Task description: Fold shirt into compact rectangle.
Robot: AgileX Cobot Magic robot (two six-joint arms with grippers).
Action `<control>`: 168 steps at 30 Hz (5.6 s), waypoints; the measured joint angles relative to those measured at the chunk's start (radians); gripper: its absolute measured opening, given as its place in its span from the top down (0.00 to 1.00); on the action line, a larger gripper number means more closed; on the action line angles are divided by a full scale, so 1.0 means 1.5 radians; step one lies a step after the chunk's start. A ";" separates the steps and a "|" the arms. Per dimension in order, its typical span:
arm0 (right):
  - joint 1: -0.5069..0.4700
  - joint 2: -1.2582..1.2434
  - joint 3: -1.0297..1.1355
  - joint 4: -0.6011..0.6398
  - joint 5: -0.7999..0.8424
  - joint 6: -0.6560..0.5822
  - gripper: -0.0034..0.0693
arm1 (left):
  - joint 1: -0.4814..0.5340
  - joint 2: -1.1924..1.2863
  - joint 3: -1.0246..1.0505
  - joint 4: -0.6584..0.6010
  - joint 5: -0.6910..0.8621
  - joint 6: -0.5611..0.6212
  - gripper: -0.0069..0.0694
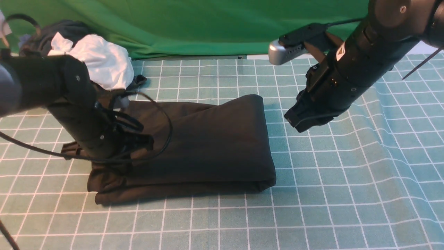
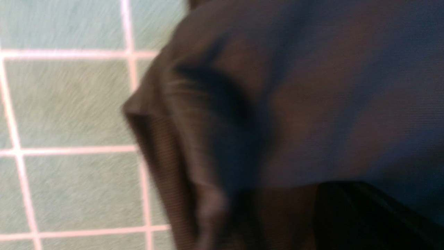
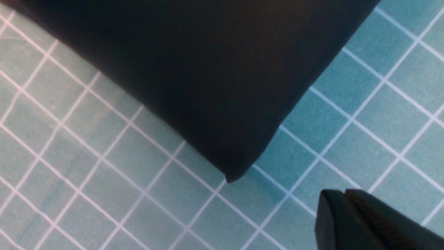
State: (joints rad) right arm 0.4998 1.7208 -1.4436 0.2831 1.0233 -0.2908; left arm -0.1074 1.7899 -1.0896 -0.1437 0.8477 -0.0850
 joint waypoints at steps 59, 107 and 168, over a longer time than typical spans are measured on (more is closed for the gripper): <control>-0.064 0.337 -0.214 0.167 -0.108 0.012 0.21 | 0.000 -0.819 0.265 -0.080 0.091 -0.113 0.90; -0.161 -0.347 -0.116 -0.029 -0.081 0.011 0.92 | 0.000 -0.831 0.270 -0.081 0.059 -0.077 0.90; -0.161 -1.054 0.645 -0.033 -0.660 0.011 0.69 | 0.000 -1.158 0.676 0.017 -0.471 0.113 0.89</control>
State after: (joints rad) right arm 0.2590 0.1404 -0.4756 0.2341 0.0336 -0.2742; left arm -0.1074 0.0522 -0.0750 -0.1186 0.1412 0.0846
